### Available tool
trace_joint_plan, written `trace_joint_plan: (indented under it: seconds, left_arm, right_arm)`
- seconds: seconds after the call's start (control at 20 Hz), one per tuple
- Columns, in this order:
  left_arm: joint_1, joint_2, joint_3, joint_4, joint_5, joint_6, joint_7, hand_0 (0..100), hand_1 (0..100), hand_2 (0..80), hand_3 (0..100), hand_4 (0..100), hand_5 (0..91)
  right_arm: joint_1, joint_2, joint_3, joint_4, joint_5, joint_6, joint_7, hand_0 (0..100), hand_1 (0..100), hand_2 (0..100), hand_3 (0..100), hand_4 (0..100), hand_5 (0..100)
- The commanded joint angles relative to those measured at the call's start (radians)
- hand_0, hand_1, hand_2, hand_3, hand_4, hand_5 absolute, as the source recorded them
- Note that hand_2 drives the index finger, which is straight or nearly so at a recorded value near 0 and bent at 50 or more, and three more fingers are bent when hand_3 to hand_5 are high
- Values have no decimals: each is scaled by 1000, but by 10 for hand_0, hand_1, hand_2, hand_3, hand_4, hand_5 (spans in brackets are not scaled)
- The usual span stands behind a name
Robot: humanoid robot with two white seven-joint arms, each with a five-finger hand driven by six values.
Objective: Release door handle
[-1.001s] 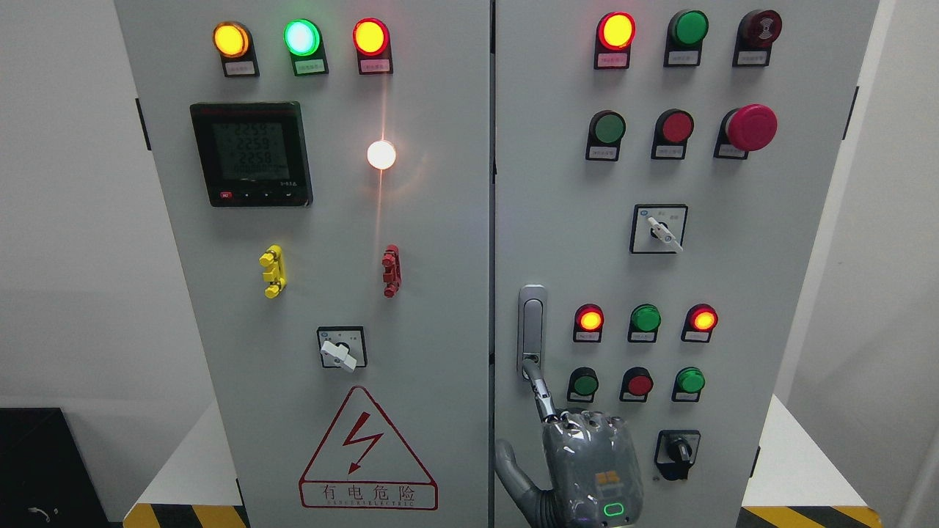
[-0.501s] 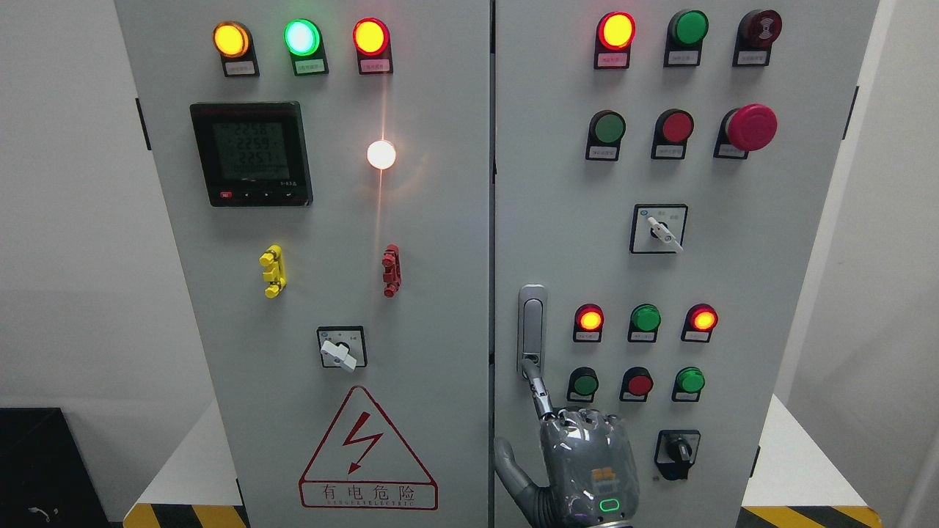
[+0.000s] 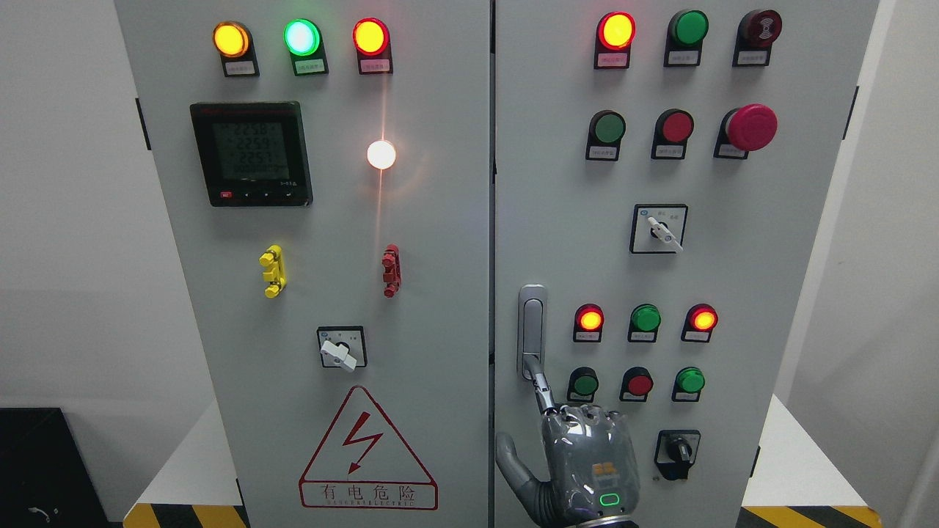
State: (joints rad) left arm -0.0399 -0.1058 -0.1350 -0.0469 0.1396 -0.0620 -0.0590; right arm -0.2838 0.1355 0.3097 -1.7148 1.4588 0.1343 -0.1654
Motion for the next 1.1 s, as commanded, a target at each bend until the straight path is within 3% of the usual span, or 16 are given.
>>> trace_joint_plan:
  seconds: [0.0, 1.05]
  left_arm:
    - [0, 0, 0, -1, 0, -1, -1, 120, 556, 0, 0, 0, 0]
    - [0, 0, 0, 1, 0, -1, -1, 120, 556, 0, 0, 0, 0]
  right_arm:
    - [-2, -1, -4, 14, 0, 1, 0, 477, 303, 0, 1000, 1000, 1000]
    - [-2, 1, -4, 21, 0, 2, 1, 479, 303, 0, 1000, 1000, 1000]
